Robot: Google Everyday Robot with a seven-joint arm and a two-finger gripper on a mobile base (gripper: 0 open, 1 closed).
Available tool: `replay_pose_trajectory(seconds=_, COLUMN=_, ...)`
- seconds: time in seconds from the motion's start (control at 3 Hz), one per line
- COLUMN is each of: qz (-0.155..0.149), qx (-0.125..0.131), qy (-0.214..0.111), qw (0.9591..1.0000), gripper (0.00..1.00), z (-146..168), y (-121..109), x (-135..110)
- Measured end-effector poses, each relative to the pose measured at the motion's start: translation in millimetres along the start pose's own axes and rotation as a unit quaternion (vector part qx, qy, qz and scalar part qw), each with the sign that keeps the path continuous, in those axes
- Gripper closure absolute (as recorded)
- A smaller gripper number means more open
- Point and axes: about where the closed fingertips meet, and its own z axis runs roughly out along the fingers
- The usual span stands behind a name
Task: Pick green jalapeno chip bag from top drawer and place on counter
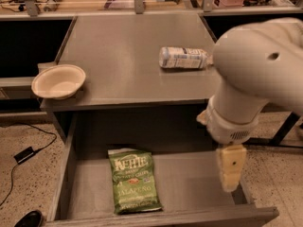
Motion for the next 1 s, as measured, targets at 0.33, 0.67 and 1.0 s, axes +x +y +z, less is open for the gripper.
replay_pose_trajectory(seconds=0.33, qz=-0.151, qx=-0.004, qy=-0.029, qw=0.9881, gripper=0.0, z=36.6, y=12.0, x=-62.2)
replay_pose_trajectory(seconds=0.67, qz=-0.192, qx=0.001, qy=-0.028, qw=0.9811, gripper=0.0, z=36.0, y=12.0, x=-64.2)
replay_pose_trajectory(seconds=1.0, qz=-0.193, qx=-0.001, qy=-0.025, qw=0.9809, gripper=0.0, z=37.0, y=12.2, x=-65.0)
